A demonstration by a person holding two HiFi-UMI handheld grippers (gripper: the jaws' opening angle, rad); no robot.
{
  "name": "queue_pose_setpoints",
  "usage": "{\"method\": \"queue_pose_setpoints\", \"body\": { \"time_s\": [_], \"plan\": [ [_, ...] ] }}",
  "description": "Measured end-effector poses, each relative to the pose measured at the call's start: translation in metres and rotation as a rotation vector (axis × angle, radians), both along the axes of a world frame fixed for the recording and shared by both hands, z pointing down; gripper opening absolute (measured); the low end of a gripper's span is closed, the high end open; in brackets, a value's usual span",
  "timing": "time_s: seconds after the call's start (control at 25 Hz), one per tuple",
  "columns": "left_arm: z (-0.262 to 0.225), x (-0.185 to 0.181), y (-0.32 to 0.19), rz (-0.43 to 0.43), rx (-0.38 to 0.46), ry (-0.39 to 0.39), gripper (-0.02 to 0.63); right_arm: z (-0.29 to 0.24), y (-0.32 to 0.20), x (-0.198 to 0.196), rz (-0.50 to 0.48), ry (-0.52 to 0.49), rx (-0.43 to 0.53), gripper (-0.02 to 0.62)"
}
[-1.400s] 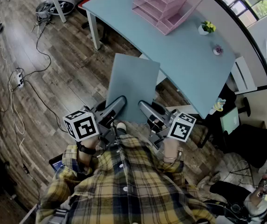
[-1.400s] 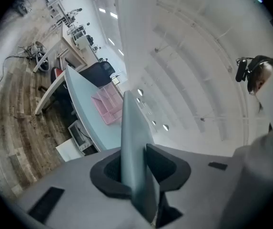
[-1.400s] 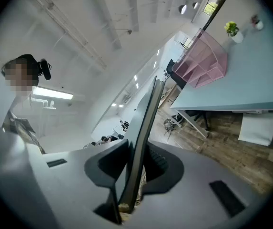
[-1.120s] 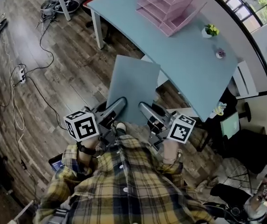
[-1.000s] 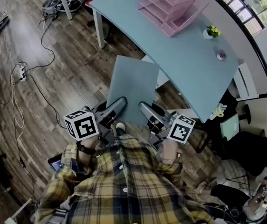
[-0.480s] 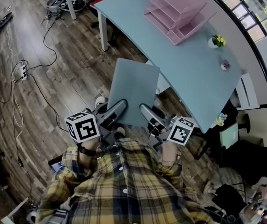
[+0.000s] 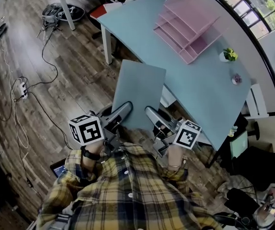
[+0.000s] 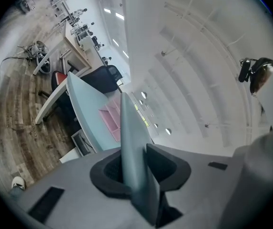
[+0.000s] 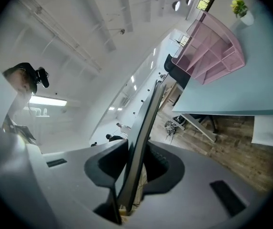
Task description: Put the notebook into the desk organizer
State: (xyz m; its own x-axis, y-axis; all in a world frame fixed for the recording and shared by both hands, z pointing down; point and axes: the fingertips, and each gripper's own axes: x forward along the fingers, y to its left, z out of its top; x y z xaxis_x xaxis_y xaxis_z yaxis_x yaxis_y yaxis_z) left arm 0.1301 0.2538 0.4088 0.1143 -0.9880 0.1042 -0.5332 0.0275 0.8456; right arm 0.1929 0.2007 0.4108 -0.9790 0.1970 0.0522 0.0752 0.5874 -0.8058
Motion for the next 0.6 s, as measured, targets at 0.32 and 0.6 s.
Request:
{"method": "queue_pose_setpoints", "body": {
  "time_s": [0.32,0.6],
  "plan": [
    [-0.001,-0.082,-0.022,0.064,-0.005,0.001,0.1,0.0,-0.018,-0.079,0.068,0.005,-0.01,0.095],
    [0.006,-0.132,-0.016,0.088,-0.015,0.012,0.1,0.006,-0.01,-0.128,0.099,0.024,-0.022,0.097]
  ]
}}
